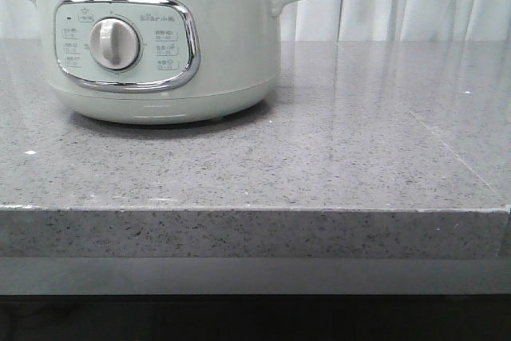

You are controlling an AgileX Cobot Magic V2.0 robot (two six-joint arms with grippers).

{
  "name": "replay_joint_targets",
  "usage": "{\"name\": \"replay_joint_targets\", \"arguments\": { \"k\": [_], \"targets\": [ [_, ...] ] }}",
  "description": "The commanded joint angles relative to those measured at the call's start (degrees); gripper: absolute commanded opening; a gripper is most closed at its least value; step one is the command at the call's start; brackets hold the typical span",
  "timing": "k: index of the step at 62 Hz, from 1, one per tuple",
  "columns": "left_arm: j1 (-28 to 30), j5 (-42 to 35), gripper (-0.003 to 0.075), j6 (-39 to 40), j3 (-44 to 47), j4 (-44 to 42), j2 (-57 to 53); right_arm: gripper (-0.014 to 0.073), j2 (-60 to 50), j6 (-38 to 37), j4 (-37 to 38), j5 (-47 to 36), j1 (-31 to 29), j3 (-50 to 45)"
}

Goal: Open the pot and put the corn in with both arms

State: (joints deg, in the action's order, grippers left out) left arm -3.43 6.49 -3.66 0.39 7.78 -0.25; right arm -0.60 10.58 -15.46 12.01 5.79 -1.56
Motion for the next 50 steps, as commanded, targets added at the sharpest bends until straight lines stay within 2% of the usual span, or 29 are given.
{"name": "replay_joint_targets", "arguments": {
  "k": [1,18,31,50],
  "targets": [
    [0.07,-4.65,-0.002,0.15,0.26,-0.06,-1.05,-0.0065,-1.34,0.59,-0.48,-7.09,-0.42,0.03],
    [0.07,-4.65,-0.002,0.15,0.26,-0.06,-1.05,-0.0065,-1.34,0.29,0.2,-11.62,-0.42,0.03],
    [0.07,-4.65,-0.002,0.15,0.26,-0.06,-1.05,-0.0065,-1.34,-11.1,12.65,-12.93,-0.42,0.03],
    [0.07,-4.65,-0.002,0.15,0.26,-0.06,-1.05,-0.0065,-1.34,-11.71,12.86,-14.64,-0.42,0.03]
  ]
}}
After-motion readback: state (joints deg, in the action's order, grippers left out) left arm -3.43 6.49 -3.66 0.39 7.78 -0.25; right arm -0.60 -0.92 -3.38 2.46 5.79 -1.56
